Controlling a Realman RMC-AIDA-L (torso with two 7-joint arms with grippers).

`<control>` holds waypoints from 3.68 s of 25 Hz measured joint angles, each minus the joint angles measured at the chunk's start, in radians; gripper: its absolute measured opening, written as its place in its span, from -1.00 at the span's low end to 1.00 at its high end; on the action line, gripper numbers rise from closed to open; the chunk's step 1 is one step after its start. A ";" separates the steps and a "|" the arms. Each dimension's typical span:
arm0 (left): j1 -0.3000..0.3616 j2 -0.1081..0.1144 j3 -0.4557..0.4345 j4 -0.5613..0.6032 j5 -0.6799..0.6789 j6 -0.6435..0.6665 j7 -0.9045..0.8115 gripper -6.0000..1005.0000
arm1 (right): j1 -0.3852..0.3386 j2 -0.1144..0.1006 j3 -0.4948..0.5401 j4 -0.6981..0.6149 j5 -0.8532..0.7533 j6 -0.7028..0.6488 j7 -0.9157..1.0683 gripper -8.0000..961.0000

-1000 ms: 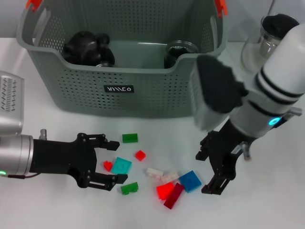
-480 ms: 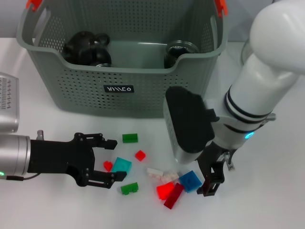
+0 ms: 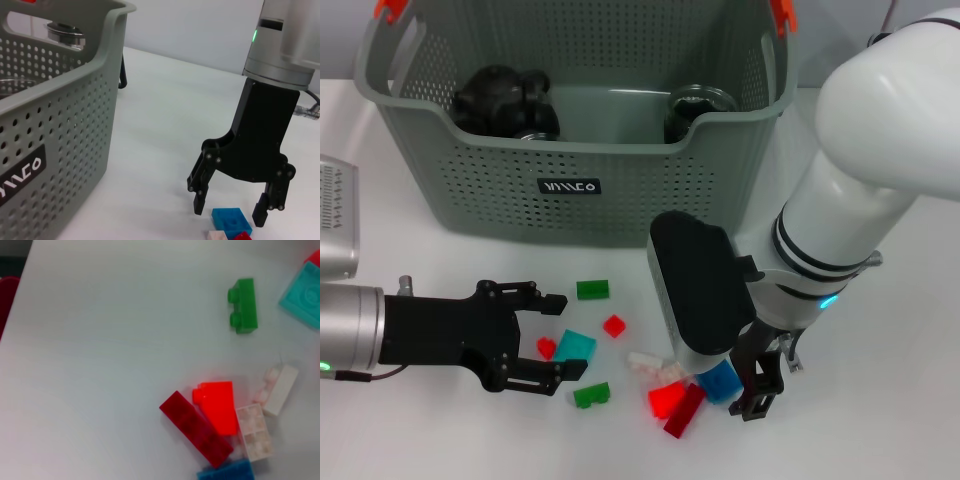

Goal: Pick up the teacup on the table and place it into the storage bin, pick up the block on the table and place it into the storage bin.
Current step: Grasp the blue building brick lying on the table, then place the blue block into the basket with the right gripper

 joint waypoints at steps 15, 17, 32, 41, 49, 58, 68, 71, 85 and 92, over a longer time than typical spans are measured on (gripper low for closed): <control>0.004 -0.001 -0.018 0.000 -0.001 0.006 0.000 0.69 | -0.004 0.000 -0.057 -0.010 -0.002 0.021 0.085 0.42; 0.004 -0.001 -0.023 0.000 -0.001 0.007 0.000 0.69 | -0.005 0.000 -0.057 -0.012 -0.001 0.012 0.085 0.13; 0.005 0.003 -0.044 0.001 0.009 0.016 0.004 0.69 | -0.073 -0.017 0.176 -0.195 -0.006 -0.224 0.087 -0.06; 0.006 0.003 -0.047 0.002 0.014 0.016 0.008 0.69 | -0.075 -0.016 0.535 -0.470 0.074 -0.526 0.092 -0.03; 0.003 0.003 -0.047 0.006 0.034 0.016 0.008 0.69 | 0.034 -0.018 0.793 -0.574 0.154 -0.527 0.088 0.00; -0.005 0.005 -0.047 0.009 0.034 0.018 0.008 0.69 | 0.099 -0.021 0.795 -0.325 0.068 -0.049 0.068 0.03; -0.005 0.008 -0.049 0.012 0.034 0.018 0.008 0.69 | 0.181 -0.023 0.798 0.019 -0.139 0.298 0.154 0.06; -0.005 0.008 -0.049 0.011 0.034 0.018 0.008 0.69 | 0.178 -0.022 0.795 0.030 -0.198 0.311 0.212 0.07; 0.003 0.007 -0.049 0.003 0.034 0.013 0.008 0.69 | 0.166 -0.024 0.797 0.035 -0.221 0.292 0.254 0.12; 0.008 0.007 -0.049 0.003 0.035 0.013 0.008 0.69 | 0.166 -0.026 0.810 0.021 -0.219 0.304 0.259 0.33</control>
